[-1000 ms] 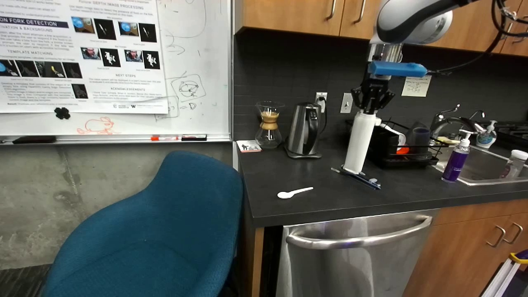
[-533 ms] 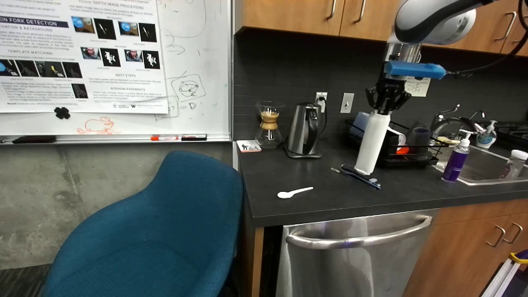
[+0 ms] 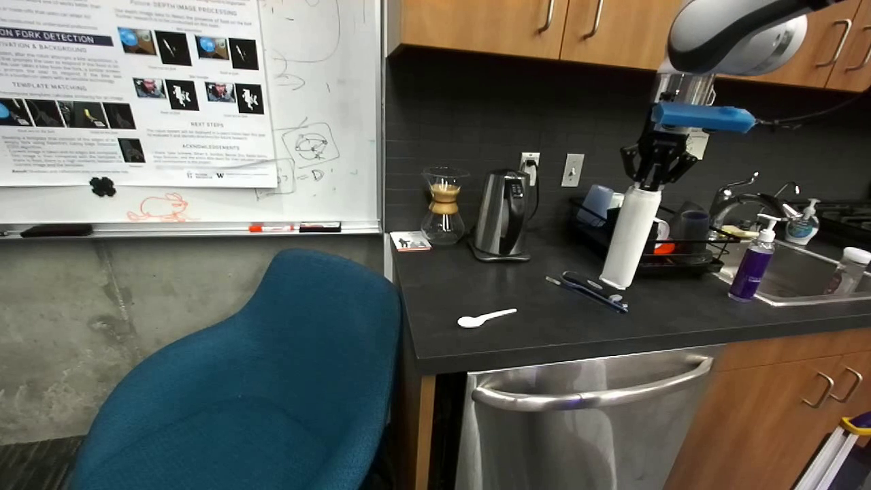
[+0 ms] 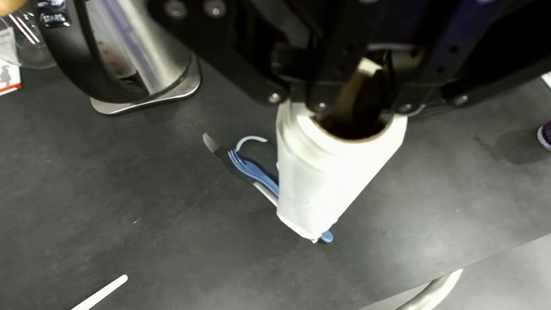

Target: Move the paper towel roll to the right.

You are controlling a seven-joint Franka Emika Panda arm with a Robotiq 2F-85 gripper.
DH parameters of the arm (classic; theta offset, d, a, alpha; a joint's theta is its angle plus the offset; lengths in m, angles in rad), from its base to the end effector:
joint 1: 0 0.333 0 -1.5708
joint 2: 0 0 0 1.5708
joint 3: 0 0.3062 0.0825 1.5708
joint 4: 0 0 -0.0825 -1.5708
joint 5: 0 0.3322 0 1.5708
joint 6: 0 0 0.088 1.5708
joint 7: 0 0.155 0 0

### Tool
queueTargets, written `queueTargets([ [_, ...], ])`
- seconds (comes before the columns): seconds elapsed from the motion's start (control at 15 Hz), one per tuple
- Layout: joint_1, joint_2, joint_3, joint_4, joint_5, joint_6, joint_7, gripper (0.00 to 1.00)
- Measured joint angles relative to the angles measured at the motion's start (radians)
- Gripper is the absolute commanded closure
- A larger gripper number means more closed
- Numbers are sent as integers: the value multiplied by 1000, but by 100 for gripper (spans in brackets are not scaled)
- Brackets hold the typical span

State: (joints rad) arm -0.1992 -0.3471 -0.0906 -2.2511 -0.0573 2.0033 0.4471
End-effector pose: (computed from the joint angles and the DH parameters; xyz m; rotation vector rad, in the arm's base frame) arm 0.3979 -0.1270 0.4722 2.9278 -1.0879 0.1559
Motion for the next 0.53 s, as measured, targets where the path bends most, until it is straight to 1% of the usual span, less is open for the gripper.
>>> queueTargets([
  [0.53,-67,-22,-73,-4,-12,-34,-65,49],
])
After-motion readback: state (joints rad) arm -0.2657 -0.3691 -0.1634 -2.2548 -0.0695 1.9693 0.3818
